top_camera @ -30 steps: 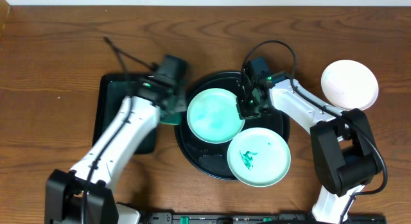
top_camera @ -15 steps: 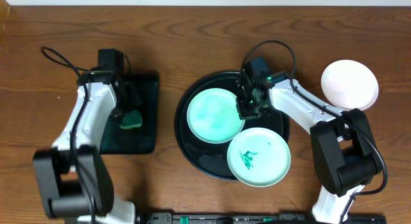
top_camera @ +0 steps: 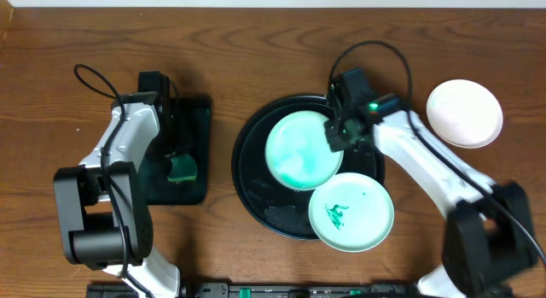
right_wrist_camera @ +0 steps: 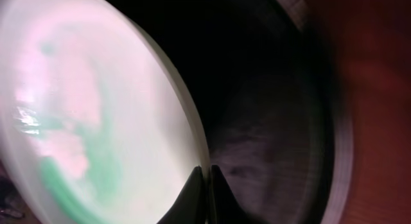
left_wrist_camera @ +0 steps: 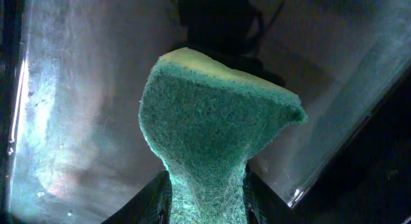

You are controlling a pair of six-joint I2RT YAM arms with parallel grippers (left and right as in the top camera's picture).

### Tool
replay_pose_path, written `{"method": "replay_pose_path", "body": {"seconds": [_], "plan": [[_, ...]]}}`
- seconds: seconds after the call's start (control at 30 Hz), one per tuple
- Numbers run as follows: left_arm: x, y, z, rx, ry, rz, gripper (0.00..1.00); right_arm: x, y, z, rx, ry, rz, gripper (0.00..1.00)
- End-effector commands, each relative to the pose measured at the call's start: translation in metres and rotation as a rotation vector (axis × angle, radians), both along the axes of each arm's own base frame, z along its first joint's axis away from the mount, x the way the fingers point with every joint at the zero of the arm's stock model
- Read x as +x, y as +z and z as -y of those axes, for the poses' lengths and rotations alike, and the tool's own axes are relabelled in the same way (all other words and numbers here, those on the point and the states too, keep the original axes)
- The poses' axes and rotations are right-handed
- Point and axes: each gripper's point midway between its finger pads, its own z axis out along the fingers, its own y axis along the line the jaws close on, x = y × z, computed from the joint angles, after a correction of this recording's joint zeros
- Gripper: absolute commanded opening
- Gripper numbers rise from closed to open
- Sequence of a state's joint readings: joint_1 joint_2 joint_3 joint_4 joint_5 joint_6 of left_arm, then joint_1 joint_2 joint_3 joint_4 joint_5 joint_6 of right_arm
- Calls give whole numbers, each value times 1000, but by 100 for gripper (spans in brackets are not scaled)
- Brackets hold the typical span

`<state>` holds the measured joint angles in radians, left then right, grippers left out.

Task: Clean dirty plates on tray and stack at the side
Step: 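Return the sponge with the left gripper to the black tray, then lift the cleaned green plate with the right gripper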

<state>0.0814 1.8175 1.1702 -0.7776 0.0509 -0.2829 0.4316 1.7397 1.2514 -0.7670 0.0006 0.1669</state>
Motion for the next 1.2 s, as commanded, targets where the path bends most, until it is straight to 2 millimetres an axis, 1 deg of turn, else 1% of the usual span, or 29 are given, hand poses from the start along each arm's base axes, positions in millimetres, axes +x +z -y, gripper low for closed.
{"method": "replay_pose_path", "body": {"seconds": [0.0,0.13,0.2,0.3,0.43,0.57,0.6,0.7,0.83,0.97,1.07,1.17], "plan": [[6,7,1,-7,-10,23,38,10,44,18,-112,35,176,1],[6,7,1,-7,-10,22,38,14,77,31,-243,61,307,1],[6,7,1,-7,-11,23,38,14,90,32,-307,82,362,1],[6,7,1,-7,-11,23,38,14,106,29,-416,124,440,1],[7,7,1,-7,-10,26,38,13,132,22,-638,184,564,1],[7,7,1,-7,-11,27,38,11,164,6,-843,263,685,1],[7,7,1,-7,-11,27,38,10,169,3,-873,275,702,1],[7,7,1,-7,-10,27,38,6,194,-8,-1019,325,766,1],[7,7,1,-7,-10,27,38,-4,218,-19,-1189,384,790,1],[7,7,1,-7,-10,27,38,-11,228,-30,-1263,440,797,1],[7,7,1,-7,-10,27,38,-16,229,-39,-1273,478,806,1],[7,7,1,-7,-10,27,38,-18,229,-42,-1272,483,813,1]]}}
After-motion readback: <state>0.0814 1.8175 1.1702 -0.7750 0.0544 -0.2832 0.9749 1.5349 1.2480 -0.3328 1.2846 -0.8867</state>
